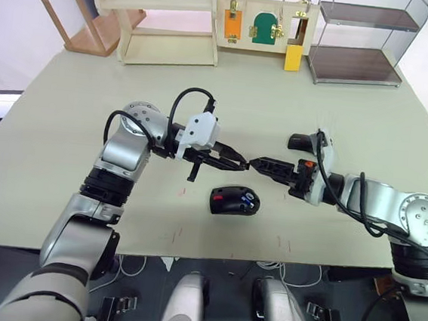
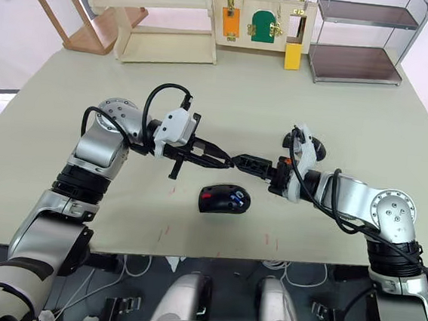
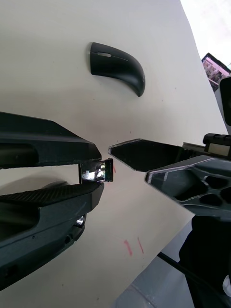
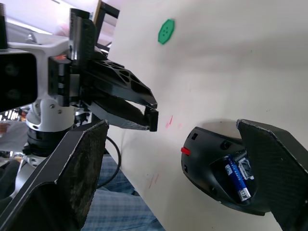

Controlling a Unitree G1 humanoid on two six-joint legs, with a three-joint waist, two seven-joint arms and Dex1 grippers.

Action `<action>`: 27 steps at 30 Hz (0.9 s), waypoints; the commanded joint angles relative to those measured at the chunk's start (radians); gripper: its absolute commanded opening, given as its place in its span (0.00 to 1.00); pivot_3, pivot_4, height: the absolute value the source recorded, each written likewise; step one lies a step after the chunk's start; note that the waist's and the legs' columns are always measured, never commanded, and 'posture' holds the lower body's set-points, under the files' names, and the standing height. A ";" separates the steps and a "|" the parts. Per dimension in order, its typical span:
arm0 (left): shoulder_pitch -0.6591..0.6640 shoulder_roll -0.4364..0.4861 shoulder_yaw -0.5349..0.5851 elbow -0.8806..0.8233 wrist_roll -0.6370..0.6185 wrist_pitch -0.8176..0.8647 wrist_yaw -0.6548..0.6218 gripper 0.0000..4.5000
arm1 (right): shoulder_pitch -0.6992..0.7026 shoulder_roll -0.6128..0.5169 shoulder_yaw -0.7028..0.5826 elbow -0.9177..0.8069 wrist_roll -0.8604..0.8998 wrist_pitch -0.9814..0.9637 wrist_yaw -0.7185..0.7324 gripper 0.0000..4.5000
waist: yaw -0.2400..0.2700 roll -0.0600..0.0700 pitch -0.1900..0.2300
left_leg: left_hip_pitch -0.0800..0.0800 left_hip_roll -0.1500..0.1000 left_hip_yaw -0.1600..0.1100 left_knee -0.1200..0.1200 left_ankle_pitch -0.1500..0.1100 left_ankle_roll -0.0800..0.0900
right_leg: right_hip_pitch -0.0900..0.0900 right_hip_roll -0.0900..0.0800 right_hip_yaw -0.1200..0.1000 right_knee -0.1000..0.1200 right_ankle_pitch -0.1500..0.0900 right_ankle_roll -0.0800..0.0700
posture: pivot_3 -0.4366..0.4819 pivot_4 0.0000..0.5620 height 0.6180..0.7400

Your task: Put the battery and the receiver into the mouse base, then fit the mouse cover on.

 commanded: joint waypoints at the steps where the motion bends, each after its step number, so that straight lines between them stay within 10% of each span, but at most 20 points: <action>1: -0.003 0.007 -0.007 -0.038 -0.008 -0.017 -0.022 0.01 | -0.006 0.008 0.004 -0.047 0.035 -0.014 -0.019 0.73 | 0.000 0.000 0.000 | -0.003 0.000 0.000 0.001 0.000 0.000 | -0.002 0.000 0.000 0.000 0.000 0.000 | 0.48 0.27 1.00; 5: -0.009 0.006 -0.009 -0.030 -0.006 -0.025 -0.021 0.01 | -0.001 0.026 0.016 -0.061 0.035 -0.015 -0.027 0.31 | 0.001 0.000 0.000 | -0.007 0.000 -0.001 0.004 0.000 0.000 | -0.006 0.000 0.000 0.002 0.000 0.000 | 0.48 0.27 1.00; 22: 0.009 0.021 -0.032 -0.023 0.001 -0.083 -0.033 0.01 | -0.004 0.024 0.026 -0.056 0.035 -0.001 -0.016 0.31 | 0.001 0.000 0.000 | -0.007 0.000 -0.001 0.005 0.000 0.000 | -0.006 0.000 0.000 0.003 0.001 0.001 | 0.48 0.27 1.00; 27: 0.011 0.018 -0.035 -0.013 0.001 -0.095 -0.036 0.01 | -0.005 0.018 0.031 -0.056 0.035 0.005 -0.012 0.02 | 0.001 0.000 0.000 | -0.007 0.000 -0.001 0.005 0.000 0.000 | -0.006 0.000 0.000 0.003 0.001 0.001 | 0.48 0.27 1.00</action>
